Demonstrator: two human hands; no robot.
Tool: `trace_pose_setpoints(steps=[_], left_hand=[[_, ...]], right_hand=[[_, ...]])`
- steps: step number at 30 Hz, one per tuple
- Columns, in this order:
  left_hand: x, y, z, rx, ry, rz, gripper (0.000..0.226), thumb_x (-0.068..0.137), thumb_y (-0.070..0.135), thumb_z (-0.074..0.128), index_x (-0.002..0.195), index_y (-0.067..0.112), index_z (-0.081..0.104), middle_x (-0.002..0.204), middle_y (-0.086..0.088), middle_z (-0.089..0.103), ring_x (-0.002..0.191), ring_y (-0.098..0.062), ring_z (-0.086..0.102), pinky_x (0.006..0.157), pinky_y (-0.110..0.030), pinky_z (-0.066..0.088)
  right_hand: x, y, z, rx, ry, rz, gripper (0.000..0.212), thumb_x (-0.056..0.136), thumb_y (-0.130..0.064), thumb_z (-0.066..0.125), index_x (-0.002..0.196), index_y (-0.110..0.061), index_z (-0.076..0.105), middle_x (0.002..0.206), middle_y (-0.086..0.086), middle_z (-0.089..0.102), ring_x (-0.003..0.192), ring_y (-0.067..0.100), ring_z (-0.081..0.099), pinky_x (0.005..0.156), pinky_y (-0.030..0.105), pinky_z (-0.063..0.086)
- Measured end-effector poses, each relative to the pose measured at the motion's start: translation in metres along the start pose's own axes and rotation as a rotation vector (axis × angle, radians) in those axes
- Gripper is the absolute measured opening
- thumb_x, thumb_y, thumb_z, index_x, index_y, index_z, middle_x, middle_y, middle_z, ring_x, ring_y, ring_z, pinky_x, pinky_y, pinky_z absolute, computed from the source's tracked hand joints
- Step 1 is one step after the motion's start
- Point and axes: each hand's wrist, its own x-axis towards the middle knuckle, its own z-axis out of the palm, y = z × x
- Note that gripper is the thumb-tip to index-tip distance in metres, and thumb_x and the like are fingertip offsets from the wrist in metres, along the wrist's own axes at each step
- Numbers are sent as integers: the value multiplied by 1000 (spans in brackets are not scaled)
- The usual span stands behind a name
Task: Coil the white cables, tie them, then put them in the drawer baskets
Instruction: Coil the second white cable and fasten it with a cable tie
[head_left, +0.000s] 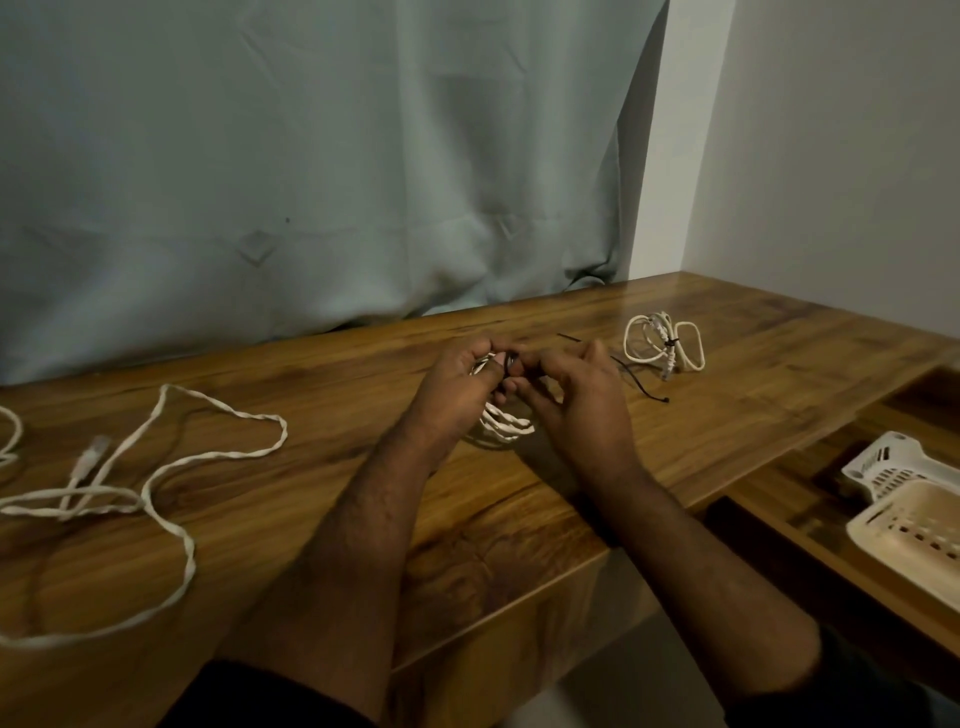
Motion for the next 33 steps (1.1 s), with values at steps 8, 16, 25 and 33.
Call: trace_pose_setpoints(steps=[8, 16, 25, 33], left_hand=[[-1, -2, 0, 48, -46, 62, 30, 103, 7, 54, 96, 26, 76, 71, -5, 66, 63, -11, 55, 67, -29, 48], [-3, -4, 0, 46, -111, 103, 18, 97, 13, 59, 98, 18, 77, 99, -7, 77, 85, -15, 71, 78, -36, 56], [2, -9, 0, 168, -44, 197, 18, 91, 25, 65, 98, 31, 80, 107, -3, 74, 90, -17, 69, 77, -40, 54], [-4, 3, -1, 57, -92, 164, 21, 97, 4, 65, 97, 20, 80, 103, -5, 78, 76, -6, 68, 56, -23, 49]], right_hand=[[1, 0, 0, -56, 6, 29, 19, 83, -23, 81, 98, -19, 70, 106, 0, 52, 105, 24, 49, 85, 38, 45], [-3, -11, 1, 231, -116, 105, 29, 91, -20, 70, 111, -18, 49, 98, -12, 66, 89, 1, 66, 78, 37, 56], [2, -1, 4, 269, -181, 318, 20, 89, -25, 74, 105, -26, 63, 87, -5, 74, 76, 12, 70, 71, 39, 56], [-2, 1, 3, 611, -141, 367, 34, 88, -4, 77, 117, -6, 59, 107, 9, 75, 102, 25, 73, 87, 43, 60]])
